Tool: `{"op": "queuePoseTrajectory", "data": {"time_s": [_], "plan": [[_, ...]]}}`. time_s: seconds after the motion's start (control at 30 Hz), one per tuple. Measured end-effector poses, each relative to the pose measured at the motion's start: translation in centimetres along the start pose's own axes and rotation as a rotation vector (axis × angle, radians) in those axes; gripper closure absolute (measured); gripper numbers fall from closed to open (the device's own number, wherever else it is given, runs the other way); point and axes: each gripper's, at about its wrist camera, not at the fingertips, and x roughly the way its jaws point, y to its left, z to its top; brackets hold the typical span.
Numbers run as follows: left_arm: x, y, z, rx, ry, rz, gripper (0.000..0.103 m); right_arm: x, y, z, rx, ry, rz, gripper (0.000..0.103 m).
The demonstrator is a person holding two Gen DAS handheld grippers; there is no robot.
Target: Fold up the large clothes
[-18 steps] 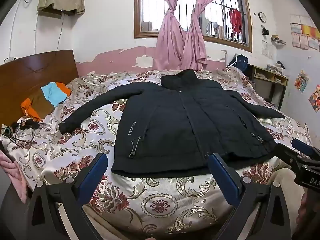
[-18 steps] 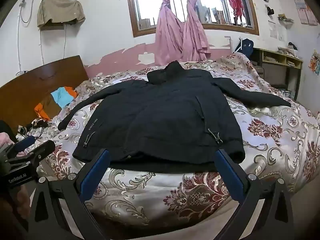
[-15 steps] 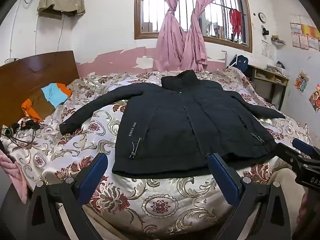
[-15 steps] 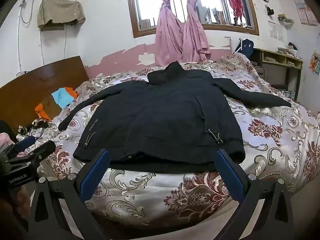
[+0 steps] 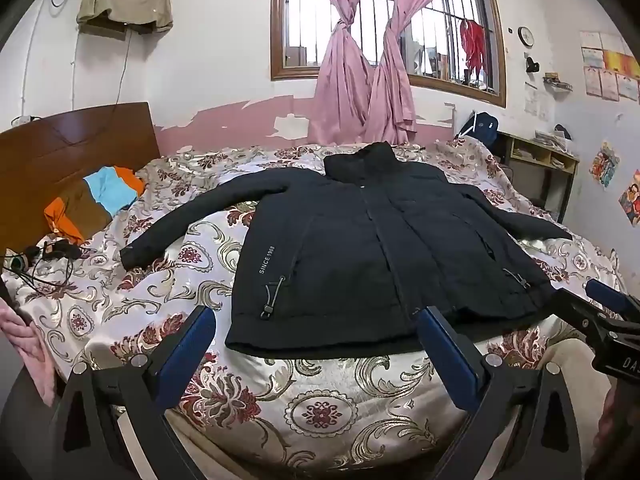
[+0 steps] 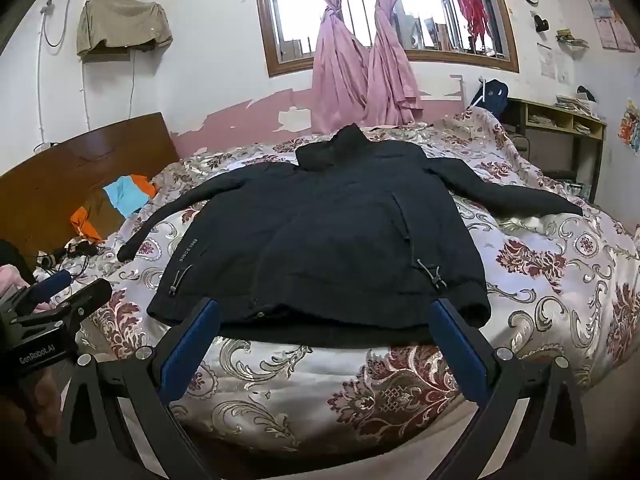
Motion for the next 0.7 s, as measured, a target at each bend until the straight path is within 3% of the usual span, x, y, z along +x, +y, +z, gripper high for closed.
{"op": "queuePoseTrajectory", "data": {"time_s": [0.7], "plan": [[-0.34,-0.06,0.26,0.001,-0.005,0.001,0.001,-0.31,0.08,0.02,0.004,-0.001,0.009,0.001]]}}
